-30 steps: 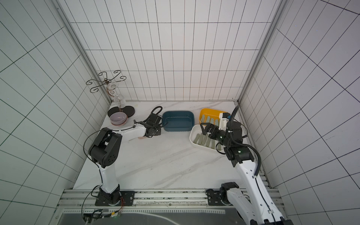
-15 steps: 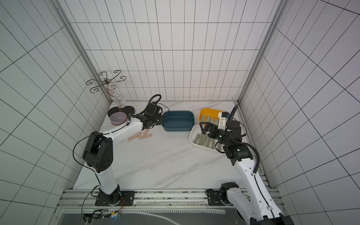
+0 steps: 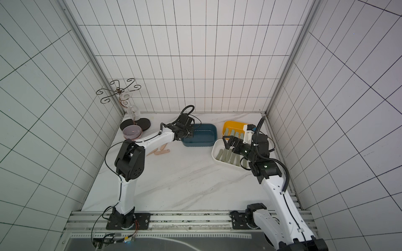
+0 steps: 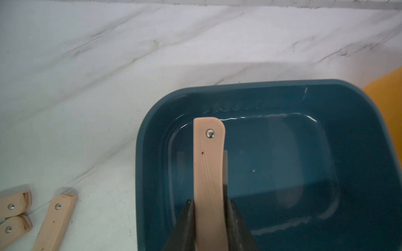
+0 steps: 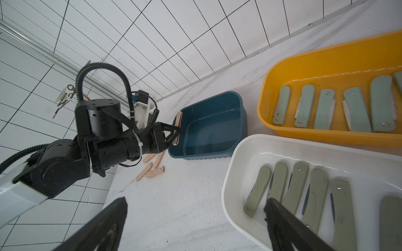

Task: Place the fruit knives into the storage box by color
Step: Place the fruit knife in the storage box.

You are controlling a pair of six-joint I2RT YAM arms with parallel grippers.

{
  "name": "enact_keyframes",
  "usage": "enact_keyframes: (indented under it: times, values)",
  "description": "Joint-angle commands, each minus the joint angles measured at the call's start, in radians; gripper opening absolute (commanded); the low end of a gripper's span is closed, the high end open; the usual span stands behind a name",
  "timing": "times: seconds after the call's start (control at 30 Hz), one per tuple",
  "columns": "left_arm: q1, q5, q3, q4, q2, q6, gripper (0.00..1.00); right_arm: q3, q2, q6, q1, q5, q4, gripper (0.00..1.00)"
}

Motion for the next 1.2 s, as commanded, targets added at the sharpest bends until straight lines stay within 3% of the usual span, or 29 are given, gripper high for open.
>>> enact_keyframes:
  times: [0.0, 0.63, 0.93, 1.17]
  values:
    - [0.003, -0.033, 0.062, -0.013, 0.046, -0.011, 0.24, 0.012, -0.01, -0.013, -0.007, -0.021, 0.009, 1.0]
    - [0.016, -0.09, 0.185, -0.098, 0.2, 0.014, 0.26, 0.0, -0.038, -0.021, -0.006, -0.006, -0.02, 1.0]
    - [0.019, -0.076, 0.251, -0.146, 0.25, 0.037, 0.4, 0.01, -0.055, -0.024, -0.007, 0.02, -0.044, 1.0]
    - [0.019, -0.024, 0.297, -0.149, 0.197, 0.053, 0.5, 0.017, -0.059, -0.03, -0.007, 0.032, -0.059, 1.0]
